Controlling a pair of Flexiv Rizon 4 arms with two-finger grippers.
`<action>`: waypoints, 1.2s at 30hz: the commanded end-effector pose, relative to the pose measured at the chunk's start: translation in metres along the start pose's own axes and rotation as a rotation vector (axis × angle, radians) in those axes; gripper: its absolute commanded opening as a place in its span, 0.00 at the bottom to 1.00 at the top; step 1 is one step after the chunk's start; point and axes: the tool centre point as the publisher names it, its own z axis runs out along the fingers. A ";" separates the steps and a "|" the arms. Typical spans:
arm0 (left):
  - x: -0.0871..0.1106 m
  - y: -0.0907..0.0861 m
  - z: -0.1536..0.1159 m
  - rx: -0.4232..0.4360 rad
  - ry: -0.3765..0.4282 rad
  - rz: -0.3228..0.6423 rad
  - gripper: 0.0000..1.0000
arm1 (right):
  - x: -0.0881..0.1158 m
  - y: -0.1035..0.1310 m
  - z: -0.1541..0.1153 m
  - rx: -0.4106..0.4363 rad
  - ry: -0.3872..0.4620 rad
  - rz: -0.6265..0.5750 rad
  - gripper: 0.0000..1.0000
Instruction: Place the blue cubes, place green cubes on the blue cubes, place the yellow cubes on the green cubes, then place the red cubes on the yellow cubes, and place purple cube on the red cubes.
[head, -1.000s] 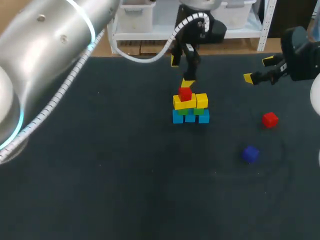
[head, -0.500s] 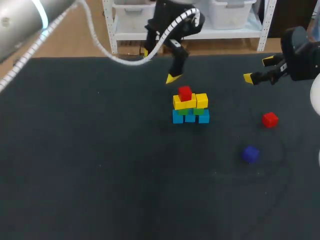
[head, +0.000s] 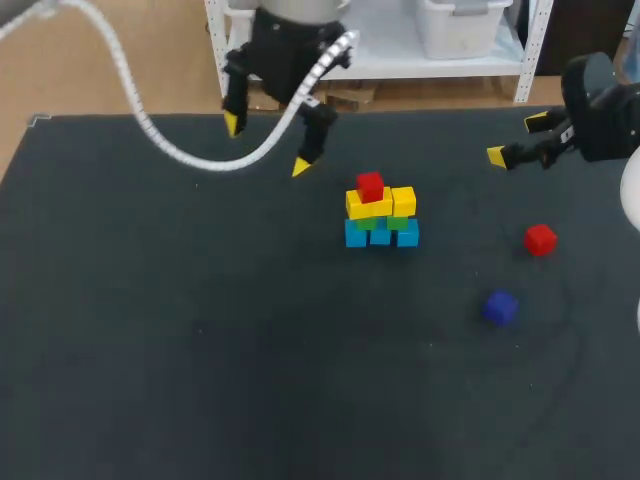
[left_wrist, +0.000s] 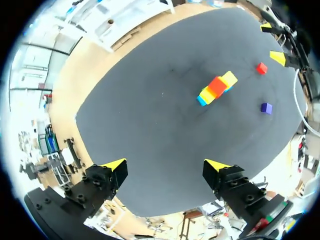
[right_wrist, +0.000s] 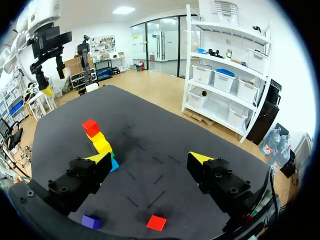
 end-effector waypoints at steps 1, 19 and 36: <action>0.022 0.008 0.014 0.048 -0.677 -0.069 1.00 | 0.001 -0.001 0.000 -0.006 -0.004 -0.001 1.00; 0.020 0.036 0.056 -0.014 -0.896 -0.158 1.00 | 0.001 -0.001 0.000 -0.006 -0.004 -0.001 1.00; -0.024 0.092 0.064 0.051 -0.988 -0.204 1.00 | 0.001 -0.001 0.000 -0.006 -0.004 -0.001 1.00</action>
